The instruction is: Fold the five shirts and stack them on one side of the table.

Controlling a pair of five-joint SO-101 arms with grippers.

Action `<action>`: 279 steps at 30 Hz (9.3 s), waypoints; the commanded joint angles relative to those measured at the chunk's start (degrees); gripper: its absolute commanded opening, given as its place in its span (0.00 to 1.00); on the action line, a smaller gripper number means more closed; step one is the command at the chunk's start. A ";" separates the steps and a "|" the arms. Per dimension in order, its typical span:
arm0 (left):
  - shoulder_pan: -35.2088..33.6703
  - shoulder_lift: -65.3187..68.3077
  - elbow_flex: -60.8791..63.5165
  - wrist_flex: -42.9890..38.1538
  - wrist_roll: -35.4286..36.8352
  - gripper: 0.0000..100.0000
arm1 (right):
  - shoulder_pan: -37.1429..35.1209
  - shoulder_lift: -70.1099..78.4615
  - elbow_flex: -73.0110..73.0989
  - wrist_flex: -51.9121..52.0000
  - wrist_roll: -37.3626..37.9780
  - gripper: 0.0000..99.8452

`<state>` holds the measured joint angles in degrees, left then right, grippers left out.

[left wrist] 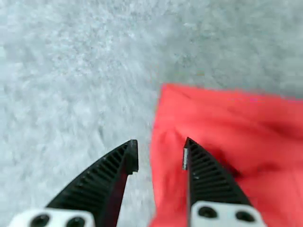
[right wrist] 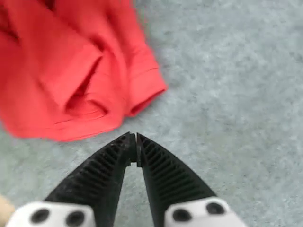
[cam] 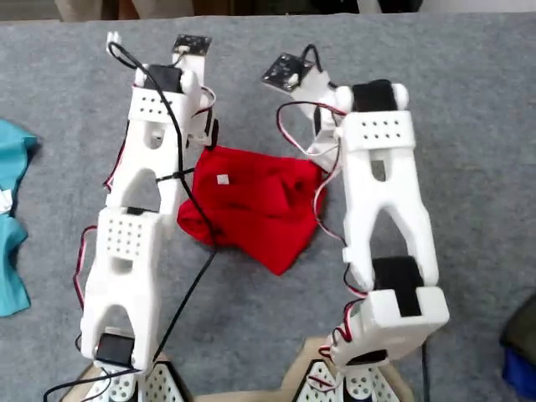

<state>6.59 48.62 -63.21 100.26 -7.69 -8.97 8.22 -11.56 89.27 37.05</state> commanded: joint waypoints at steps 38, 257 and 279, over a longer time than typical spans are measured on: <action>-27.16 -83.30 84.22 -0.79 -14.77 0.09 | -12.88 15.96 0.92 -8.53 -16.26 0.02; -2.81 -82.68 93.19 -14.51 2.29 0.14 | -2.33 6.29 -0.40 -7.38 -5.36 0.01; -2.81 -82.77 92.75 -12.57 2.11 0.14 | -1.98 21.32 -25.45 5.10 -5.63 0.30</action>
<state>3.69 -33.23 29.98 87.43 -5.85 -11.16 30.29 -32.84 92.88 31.60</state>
